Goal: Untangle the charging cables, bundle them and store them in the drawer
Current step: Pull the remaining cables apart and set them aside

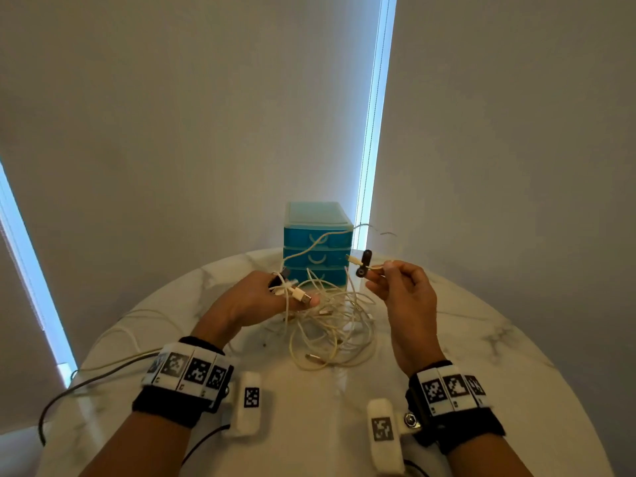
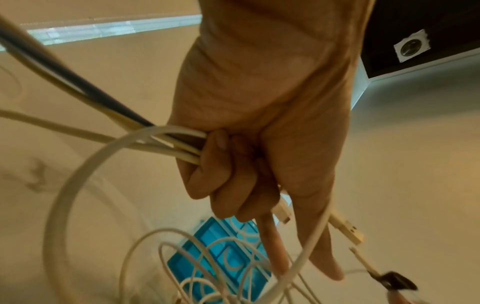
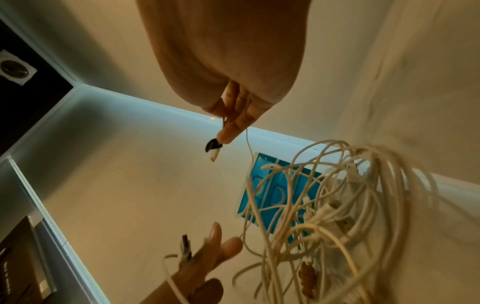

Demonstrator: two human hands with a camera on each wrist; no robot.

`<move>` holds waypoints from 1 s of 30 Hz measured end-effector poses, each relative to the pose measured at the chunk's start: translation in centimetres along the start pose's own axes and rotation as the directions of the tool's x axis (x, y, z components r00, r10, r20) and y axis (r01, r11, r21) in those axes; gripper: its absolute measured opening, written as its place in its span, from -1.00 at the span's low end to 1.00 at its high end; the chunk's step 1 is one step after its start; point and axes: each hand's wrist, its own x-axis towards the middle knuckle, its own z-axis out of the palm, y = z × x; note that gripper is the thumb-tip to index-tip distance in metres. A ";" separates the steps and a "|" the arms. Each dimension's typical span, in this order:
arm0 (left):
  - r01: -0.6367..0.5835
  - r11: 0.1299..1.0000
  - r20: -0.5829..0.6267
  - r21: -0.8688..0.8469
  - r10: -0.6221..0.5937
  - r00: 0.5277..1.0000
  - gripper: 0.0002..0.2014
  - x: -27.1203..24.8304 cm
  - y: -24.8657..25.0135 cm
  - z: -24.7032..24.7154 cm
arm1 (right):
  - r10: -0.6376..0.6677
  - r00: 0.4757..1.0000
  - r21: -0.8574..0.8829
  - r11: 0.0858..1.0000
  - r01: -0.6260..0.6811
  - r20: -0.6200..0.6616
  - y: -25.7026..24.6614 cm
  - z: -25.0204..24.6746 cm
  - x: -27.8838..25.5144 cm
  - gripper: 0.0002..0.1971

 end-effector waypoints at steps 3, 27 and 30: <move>0.032 0.996 -0.065 0.082 -0.026 0.998 -0.59 0.1 0.1 -1.3 | -0.056 0.993 0.047 0.997 0.061 -0.105 -0.6 -0.9 0.6 -0.87; 0.095 0.992 -0.961 0.079 0.050 0.272 -0.64 -12.8 7.6 -23.1 | 0.526 0.294 -0.595 0.762 0.254 0.798 -4.1 21.8 -9.1 -0.78; 0.017 1.000 -0.918 0.008 0.001 0.396 -0.71 -13.8 6.7 -22.6 | 0.437 0.417 -0.555 0.801 0.224 0.797 -3.0 20.5 -9.2 -0.77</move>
